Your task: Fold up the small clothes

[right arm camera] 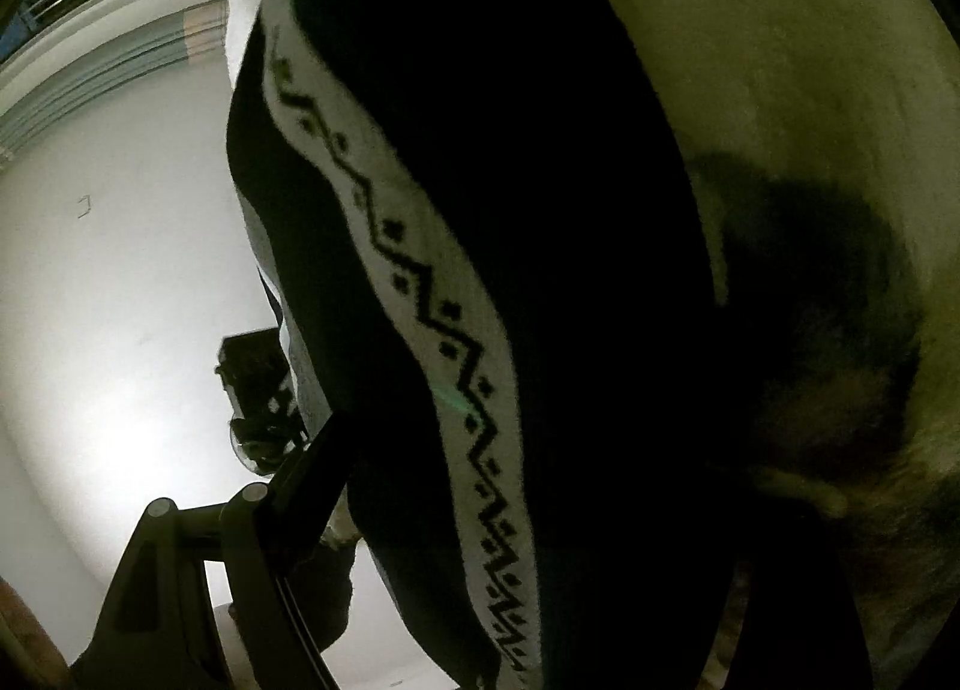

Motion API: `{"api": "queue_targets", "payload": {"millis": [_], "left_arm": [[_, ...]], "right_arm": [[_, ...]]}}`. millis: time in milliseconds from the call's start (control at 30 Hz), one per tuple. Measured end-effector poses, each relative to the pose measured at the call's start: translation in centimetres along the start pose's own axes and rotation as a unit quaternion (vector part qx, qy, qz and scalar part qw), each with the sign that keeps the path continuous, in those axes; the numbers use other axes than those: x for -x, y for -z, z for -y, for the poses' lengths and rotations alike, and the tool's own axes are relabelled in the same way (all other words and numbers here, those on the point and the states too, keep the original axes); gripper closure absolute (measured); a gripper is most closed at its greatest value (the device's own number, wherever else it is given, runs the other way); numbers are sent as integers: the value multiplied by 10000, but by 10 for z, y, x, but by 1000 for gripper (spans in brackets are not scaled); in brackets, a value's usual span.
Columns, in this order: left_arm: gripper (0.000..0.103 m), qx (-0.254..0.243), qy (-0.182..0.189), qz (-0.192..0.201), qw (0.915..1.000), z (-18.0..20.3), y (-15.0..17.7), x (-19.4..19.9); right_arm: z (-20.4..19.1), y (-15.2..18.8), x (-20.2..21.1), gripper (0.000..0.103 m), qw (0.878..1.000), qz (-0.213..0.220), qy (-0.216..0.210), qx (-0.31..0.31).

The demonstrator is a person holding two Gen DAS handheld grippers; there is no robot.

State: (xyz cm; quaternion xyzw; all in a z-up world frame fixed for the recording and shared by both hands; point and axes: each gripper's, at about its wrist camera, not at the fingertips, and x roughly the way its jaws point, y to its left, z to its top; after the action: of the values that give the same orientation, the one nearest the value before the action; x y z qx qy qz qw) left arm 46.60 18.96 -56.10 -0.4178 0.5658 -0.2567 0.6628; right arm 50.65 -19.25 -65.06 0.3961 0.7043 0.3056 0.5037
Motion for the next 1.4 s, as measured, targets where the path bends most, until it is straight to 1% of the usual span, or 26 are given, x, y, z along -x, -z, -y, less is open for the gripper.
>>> {"api": "queue_targets", "payload": {"millis": [33, 100, 133, 167, 200, 233, 267, 333, 433, 500, 533, 633, 700, 733, 767, 867, 933, 1000, 1067, 1100, 1200, 1233, 1300, 1333, 1400], "left_arm": [[18, -77, 56, 7, 10000, 6, -2, -5], [19, -198, 215, 55, 9996, 17, -4, -11], [31, -256, 225, 85, 9994, 23, -4, -13], [67, -297, 95, 111, 9995, 27, -5, -15], [69, -329, -44, 132, 9994, 30, -4, -16], [70, -300, -134, 186, 9993, 32, -5, -13], [72, -288, -213, 201, 9992, 32, -6, -9], [73, -246, -262, 202, 9991, 36, -7, -3], [73, -299, -311, 150, 9990, 46, -14, 7], [73, -350, -302, 100, 9989, 53, -20, 10], [73, -422, -338, 99, 9985, 61, -25, 14], [73, -622, -339, 144, 9974, 89, -49, 27], [73, -738, -368, 181, 9964, 99, -64, 38], [73, -793, -413, 220, 9958, 110, -79, 42], [73, -817, -415, 242, 9955, 113, -88, 47], [73, -909, -481, 396, 9939, 133, -133, 53], [72, -982, -546, 537, 9922, 143, -166, 54], [72, -992, -579, 640, 9913, 146, -200, 54], [72, -984, -688, 715, 9902, 145, -236, 49], [72, -1007, -784, 729, 9891, 143, -254, 45], [71, -1101, -1134, 629, 9854, 127, -291, 33], [70, -1157, -1333, 541, 9828, 121, -307, 24], [70, -1204, -1602, 364, 9790, 112, -321, 13], [67, -1210, -1747, 269, 9768, 107, -329, 8], [64, -1241, -1944, 232, 9728, 102, -335, 5]], "right_arm": [[0, -5, 7, 18, 10000, 48, 7, 3], [-1, -1, 12, 20, 9998, 184, 49, 49], [-3, 2, 14, 27, 9996, 264, 89, 99], [-6, 5, 15, 35, 9992, 348, 119, 161], [-8, 8, 16, 53, 9988, 442, 111, 193], [-11, 11, 19, 59, 9982, 558, 89, 189], [-15, 14, 23, 61, 9975, 668, 119, 216], [-26, 21, 25, 67, 9960, 812, 227, 312], [-44, 31, 32, 70, 9934, 1044, 330, 353], [-57, 35, 36, 71, 9915, 1191, 416, 325], [-65, 37, 37, 72, 9910, 1245, 395, 310], [-95, 38, 46, 72, 9882, 1457, 301, 354], [-118, 31, 54, 72, 9857, 1612, 282, 397], [-131, 24, 60, 72, 9844, 1678, 290, 447], [-142, 16, 66, 72, 9833, 1725, 312, 495], [-178, -19, 79, 72, 9803, 1843, 287, 650], [-202, -50, 88, 72, 9777, 1918, 306, 796], [-218, -82, 92, 72, 9760, 1974, 329, 857], [-227, -116, 96, 72, 9755, 1990, 361, 868], [-231, -134, 94, 72, 9756, 1988, 399, 846], [-233, -181, 87, 72, 9761, 1951, 563, 773], [-232, -195, 83, 72, 9762, 1929, 655, 740], [-232, -212, 73, 72, 9757, 1915, 821, 681], [-232, -221, 67, 72, 9760, 1894, 858, 651], [-233, -229, 66, 72, 9758, 1876, 959, 592]]}}
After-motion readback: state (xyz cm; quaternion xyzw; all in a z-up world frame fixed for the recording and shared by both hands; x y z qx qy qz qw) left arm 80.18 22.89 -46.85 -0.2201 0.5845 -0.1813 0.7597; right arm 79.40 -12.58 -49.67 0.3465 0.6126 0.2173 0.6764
